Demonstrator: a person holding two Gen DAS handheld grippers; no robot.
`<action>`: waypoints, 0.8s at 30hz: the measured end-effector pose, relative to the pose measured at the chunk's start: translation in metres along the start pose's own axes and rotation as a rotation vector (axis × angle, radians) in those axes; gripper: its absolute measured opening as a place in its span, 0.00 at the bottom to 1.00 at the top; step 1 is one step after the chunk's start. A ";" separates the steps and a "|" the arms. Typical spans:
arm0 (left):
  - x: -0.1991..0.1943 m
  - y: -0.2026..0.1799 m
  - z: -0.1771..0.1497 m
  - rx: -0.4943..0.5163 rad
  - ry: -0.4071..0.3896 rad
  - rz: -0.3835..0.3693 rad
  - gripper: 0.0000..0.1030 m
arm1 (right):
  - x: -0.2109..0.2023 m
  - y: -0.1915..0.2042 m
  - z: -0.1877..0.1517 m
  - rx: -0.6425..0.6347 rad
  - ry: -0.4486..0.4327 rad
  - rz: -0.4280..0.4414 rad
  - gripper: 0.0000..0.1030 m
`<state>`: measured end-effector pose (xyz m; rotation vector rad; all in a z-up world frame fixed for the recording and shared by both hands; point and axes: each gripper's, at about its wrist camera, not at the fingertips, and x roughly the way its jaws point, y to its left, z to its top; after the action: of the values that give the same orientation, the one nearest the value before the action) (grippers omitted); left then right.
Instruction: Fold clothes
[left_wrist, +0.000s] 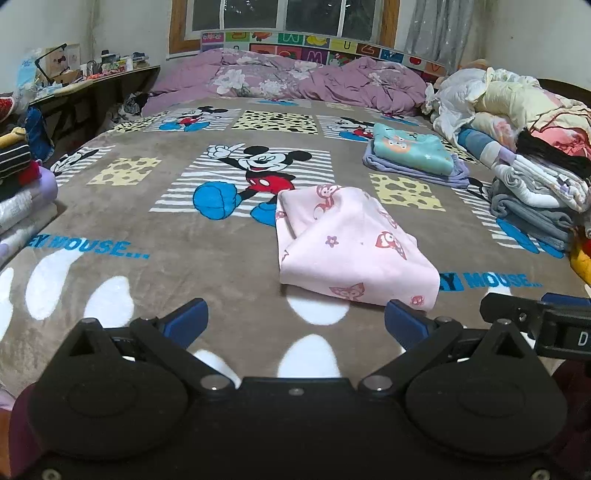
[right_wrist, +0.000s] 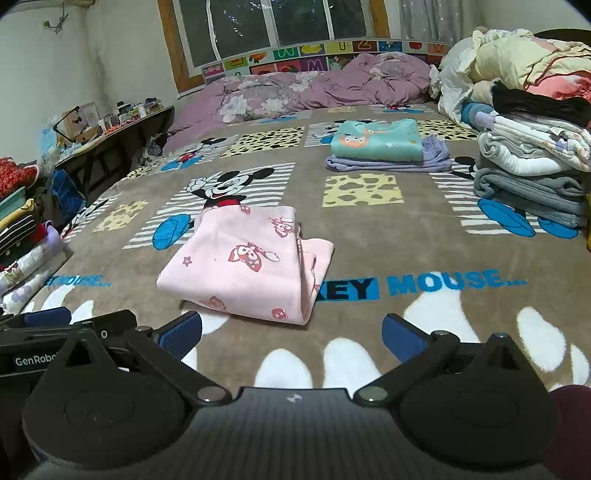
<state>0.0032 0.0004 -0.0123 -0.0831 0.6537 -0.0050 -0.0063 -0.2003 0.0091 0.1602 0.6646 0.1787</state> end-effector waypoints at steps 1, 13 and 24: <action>0.000 -0.001 0.000 0.001 0.000 0.001 1.00 | 0.000 0.000 0.000 -0.001 0.000 0.000 1.00; 0.000 -0.002 0.000 0.006 0.001 -0.004 1.00 | 0.001 0.000 -0.001 -0.001 0.003 -0.002 1.00; 0.005 -0.001 -0.001 0.013 0.006 -0.008 1.00 | 0.006 -0.003 -0.002 0.007 0.019 -0.003 1.00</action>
<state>0.0067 -0.0012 -0.0156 -0.0735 0.6591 -0.0170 -0.0029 -0.2013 0.0036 0.1646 0.6842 0.1750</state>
